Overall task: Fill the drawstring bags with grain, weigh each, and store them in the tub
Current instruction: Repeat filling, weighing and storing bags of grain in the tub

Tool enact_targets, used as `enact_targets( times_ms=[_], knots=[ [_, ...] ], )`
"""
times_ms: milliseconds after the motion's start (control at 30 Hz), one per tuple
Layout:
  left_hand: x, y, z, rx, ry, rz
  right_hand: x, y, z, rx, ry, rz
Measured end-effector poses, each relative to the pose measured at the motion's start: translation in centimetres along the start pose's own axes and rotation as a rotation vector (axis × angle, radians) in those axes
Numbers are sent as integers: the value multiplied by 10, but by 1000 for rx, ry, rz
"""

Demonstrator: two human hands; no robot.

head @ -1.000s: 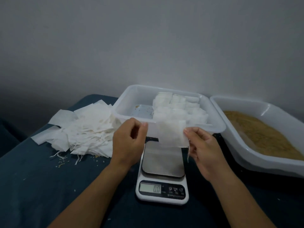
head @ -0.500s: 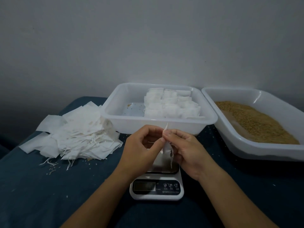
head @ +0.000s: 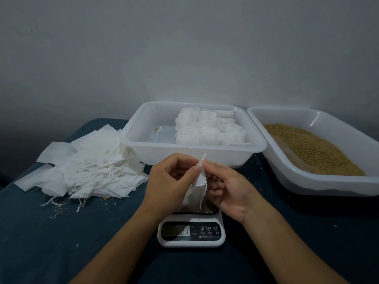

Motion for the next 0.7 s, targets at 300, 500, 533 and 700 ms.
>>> enact_targets(
  times_ms=[300, 500, 533, 700],
  knots=[
    [-3, 0, -1, -48, 23, 11, 2, 2, 1, -9, -3, 26],
    [2, 6, 6, 2, -158, -20, -3, 0, 1, -48, 56, 92],
    [2, 6, 7, 13, -161, -40, -3, -1, 1, -74, 58, 132],
    [1, 5, 6, 55, -116, -85, -3, -2, 5, -124, 99, 205]
  ],
)
Point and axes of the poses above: each hand's wrist, its own z-axis away from the middle knuckle, its own x-axis out of the palm, y = z × x, the point moved 4 cm from there along -z, towards the middle knuckle, and after that the axes turned 11 degrees about y, right-handed, at the moved point
